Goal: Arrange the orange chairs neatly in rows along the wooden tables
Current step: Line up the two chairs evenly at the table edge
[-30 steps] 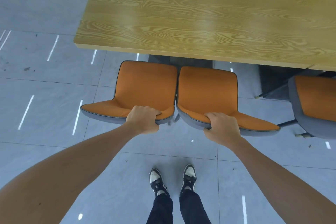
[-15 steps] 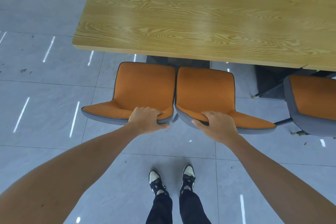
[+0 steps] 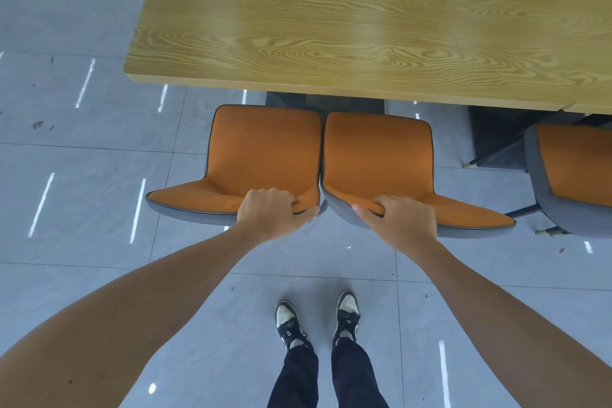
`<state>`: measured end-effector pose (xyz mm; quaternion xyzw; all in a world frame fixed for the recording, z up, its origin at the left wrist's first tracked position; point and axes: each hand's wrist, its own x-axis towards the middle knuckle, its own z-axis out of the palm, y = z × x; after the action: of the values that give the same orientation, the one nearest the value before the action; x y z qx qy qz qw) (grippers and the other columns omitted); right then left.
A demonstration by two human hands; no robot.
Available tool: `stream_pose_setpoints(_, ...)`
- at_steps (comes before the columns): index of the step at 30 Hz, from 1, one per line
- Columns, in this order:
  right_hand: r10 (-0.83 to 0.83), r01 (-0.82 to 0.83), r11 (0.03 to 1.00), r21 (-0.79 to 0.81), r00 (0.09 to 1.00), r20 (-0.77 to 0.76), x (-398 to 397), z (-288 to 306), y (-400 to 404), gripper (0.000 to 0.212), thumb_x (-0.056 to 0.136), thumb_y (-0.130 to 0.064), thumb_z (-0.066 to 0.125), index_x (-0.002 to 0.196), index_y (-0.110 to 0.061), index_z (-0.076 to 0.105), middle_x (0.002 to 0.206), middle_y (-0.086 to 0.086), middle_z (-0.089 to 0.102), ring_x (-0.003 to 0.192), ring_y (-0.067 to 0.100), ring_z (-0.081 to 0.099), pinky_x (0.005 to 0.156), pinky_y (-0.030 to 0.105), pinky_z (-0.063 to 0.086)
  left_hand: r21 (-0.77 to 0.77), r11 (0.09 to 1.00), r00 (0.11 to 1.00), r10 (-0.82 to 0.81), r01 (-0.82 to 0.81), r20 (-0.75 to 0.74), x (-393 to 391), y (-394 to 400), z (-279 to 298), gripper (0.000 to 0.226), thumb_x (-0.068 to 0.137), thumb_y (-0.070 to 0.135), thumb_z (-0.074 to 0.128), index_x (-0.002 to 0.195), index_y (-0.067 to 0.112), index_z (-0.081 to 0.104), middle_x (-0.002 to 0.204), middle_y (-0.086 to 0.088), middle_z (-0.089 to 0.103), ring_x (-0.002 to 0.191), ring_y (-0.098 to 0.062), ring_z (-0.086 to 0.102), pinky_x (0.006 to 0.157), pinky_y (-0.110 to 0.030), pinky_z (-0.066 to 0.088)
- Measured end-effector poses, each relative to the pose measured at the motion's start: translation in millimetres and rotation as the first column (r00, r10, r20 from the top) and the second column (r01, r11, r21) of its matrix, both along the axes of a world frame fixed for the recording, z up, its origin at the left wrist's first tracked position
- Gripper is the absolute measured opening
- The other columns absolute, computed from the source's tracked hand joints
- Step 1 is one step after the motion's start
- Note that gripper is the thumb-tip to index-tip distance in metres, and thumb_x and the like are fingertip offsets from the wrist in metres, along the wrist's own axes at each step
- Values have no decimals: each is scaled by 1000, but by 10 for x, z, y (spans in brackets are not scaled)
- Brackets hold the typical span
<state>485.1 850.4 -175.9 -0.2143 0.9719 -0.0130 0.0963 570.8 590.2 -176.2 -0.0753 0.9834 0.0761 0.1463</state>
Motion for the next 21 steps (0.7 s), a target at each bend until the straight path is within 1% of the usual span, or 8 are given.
stream_pose_setpoints(2,-4,4,1000,3,1000,5,-2,4,-3,74,84,-87,24,68,-26,63,54,-9,58,55,7,56,51,27,49,6,1000,1000,1,-1,0,-2,27,9,76,89,83,30,56,19,53,50,3,57,49,-14,56,50,-29,44)
stream_pose_setpoints(5,-8,8,1000,-6,1000,7,7,5,7,74,83,-87,25,71,-27,65,57,-9,60,57,8,57,53,26,50,-8,1000,1000,-7,7,6,11,40,3,77,89,83,28,57,19,56,51,4,58,49,-13,56,51,-29,46)
stream_pose_setpoints(8,7,-7,1000,-12,1000,7,6,7,21,74,83,-87,25,68,-25,63,55,-8,58,55,7,56,51,28,50,-15,1000,1000,-20,21,16,15,22,-17,81,88,86,26,60,19,61,51,5,59,49,-12,57,51,-29,48)
stream_pose_setpoints(11,19,-18,999,-42,1000,15,17,24,27,74,85,-85,26,63,-23,57,52,-6,55,52,7,54,48,28,47,-15,1000,1000,-25,25,11,13,11,-24,83,86,88,23,62,20,63,52,5,60,50,-11,58,50,-28,46)
stream_pose_setpoints(14,33,-32,998,-52,999,17,22,44,17,74,87,-84,27,60,-20,53,50,-3,53,49,10,53,46,29,44,-11,1000,999,-28,28,17,22,1,-18,83,85,89,23,63,19,62,53,5,60,50,-12,57,49,-27,42)
stream_pose_setpoints(16,38,-36,998,-48,999,37,13,58,17,75,87,-83,27,60,-19,54,51,-3,54,49,11,53,48,30,46,-6,999,999,-33,34,41,26,-3,-4,81,85,89,24,61,20,59,55,5,62,52,-11,58,52,-28,46)
stream_pose_setpoints(19,36,-31,998,-48,993,111,-9,89,12,72,87,-83,26,65,-22,57,57,-4,58,55,12,56,55,32,50,88,996,990,-16,4,140,-21,-16,54,73,87,85,28,60,22,53,57,5,60,58,-13,61,61,-31,50)
stream_pose_setpoints(21,44,-34,998,-60,982,182,-17,145,-12,67,88,-80,27,71,-23,59,62,-5,60,60,11,57,58,32,49,205,977,978,18,-62,210,-77,-28,111,68,90,78,29,59,21,50,58,4,53,59,-16,58,63,-32,45)
